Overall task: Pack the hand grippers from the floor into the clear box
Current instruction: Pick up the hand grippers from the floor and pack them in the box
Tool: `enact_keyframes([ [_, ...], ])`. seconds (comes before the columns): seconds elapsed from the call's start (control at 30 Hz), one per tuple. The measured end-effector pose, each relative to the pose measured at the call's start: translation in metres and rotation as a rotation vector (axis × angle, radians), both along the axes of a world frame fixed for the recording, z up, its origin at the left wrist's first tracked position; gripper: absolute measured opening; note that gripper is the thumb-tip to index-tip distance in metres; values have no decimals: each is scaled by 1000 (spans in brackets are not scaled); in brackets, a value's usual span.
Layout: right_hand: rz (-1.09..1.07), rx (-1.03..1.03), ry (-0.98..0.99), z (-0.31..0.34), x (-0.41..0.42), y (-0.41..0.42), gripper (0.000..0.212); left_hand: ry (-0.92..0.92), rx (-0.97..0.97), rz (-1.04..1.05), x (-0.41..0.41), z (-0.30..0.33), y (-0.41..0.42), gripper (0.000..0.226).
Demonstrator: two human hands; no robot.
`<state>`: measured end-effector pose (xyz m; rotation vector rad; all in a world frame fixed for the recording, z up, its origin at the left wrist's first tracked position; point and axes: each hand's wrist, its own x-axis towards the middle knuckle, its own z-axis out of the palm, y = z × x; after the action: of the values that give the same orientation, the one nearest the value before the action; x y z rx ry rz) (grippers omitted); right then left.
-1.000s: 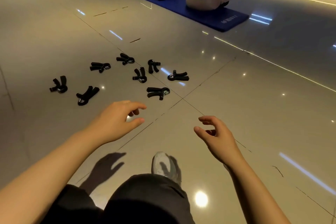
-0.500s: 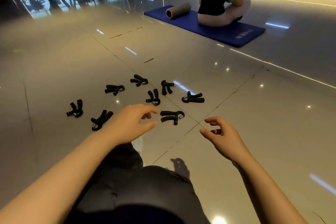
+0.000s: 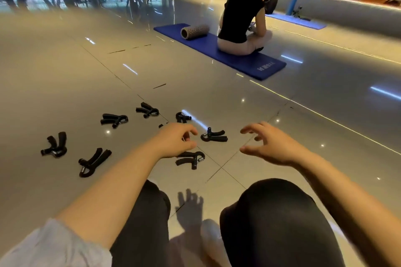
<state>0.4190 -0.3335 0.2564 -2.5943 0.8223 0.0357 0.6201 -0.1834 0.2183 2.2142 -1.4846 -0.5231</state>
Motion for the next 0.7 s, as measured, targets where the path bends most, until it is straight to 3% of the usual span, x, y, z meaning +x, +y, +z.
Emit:
enact_keyframes([
  [0.13, 7, -8, 43, 9, 23, -37, 55, -139, 146, -90, 22, -14, -35, 50],
  [0.3, 90, 34, 183, -33, 87, -89, 58, -383, 378, -215, 68, -50, -73, 62],
  [0.5, 109, 92, 357, -146, 162, -137, 62, -391, 476, -252, 131, -141, -92, 66],
  [0.7, 187, 208, 489, -270, 183, -155, 69, -280, 511, -107, 156, -261, -112, 77],
])
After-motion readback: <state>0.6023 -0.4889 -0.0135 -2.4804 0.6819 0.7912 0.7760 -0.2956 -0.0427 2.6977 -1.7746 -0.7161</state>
